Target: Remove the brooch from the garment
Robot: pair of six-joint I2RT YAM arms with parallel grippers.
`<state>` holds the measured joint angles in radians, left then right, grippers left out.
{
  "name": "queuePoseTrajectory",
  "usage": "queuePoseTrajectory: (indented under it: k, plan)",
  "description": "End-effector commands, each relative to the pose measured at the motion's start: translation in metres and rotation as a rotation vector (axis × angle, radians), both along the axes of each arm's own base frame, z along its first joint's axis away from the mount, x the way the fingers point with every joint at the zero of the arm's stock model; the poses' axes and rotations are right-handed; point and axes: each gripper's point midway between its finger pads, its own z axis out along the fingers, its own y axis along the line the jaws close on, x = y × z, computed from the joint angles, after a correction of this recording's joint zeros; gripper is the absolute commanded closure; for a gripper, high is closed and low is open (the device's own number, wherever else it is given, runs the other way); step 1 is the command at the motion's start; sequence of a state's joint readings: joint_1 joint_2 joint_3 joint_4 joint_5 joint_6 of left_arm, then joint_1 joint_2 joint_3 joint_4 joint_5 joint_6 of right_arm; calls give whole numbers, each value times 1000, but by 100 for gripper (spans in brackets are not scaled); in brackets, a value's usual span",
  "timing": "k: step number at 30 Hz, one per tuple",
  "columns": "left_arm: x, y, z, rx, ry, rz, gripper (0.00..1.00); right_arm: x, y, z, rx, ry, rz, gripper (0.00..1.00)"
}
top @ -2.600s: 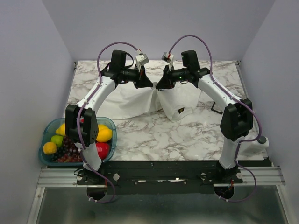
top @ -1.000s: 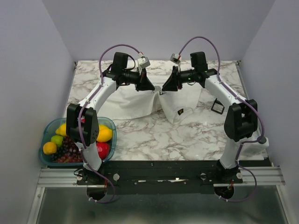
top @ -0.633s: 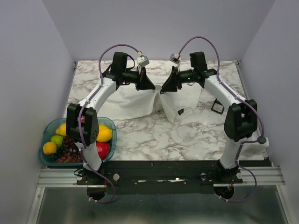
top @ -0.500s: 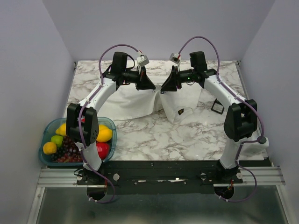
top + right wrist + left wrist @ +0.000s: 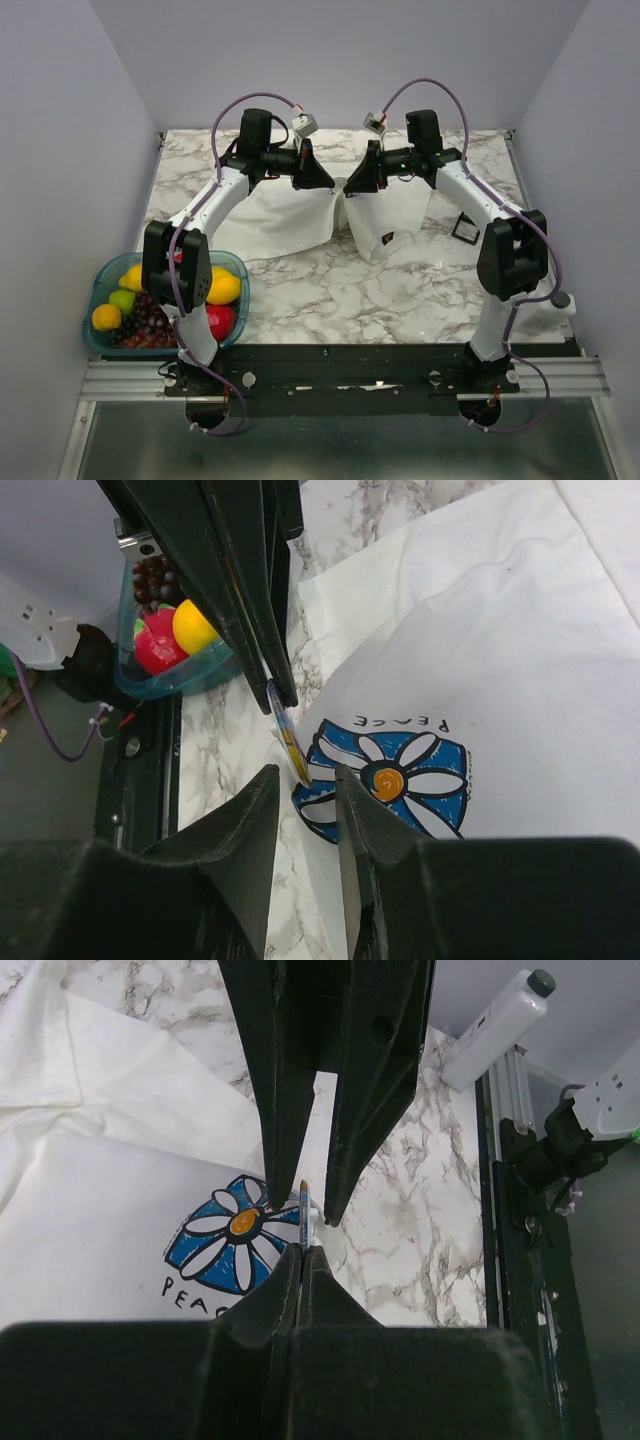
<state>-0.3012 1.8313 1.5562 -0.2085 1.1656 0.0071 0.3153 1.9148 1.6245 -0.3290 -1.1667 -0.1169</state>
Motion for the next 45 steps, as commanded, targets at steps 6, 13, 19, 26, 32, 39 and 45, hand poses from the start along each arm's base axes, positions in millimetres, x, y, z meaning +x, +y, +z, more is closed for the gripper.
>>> queuePoseTrajectory:
  k: [6,13,19,26,32,39,45]
  plan:
    - [-5,-1,3,-35,20,-40,100,0,8,-4,23,35,14,61]
    - [-4,-2,3,-39,26,-41,100,3,11,-6,18,45,3,62]
    - [-5,-2,4,-40,27,-42,100,4,13,-9,12,55,-6,64]
    - [-4,-2,3,-41,27,-42,100,4,13,-14,11,94,-21,67]
    - [-7,-2,5,-45,15,-57,100,8,13,-21,6,126,-39,67]
    - [-10,-3,7,-45,-28,-92,100,10,17,-25,14,166,-26,70]
    - [-17,-5,7,13,-118,-143,100,18,21,-30,24,220,-27,72]
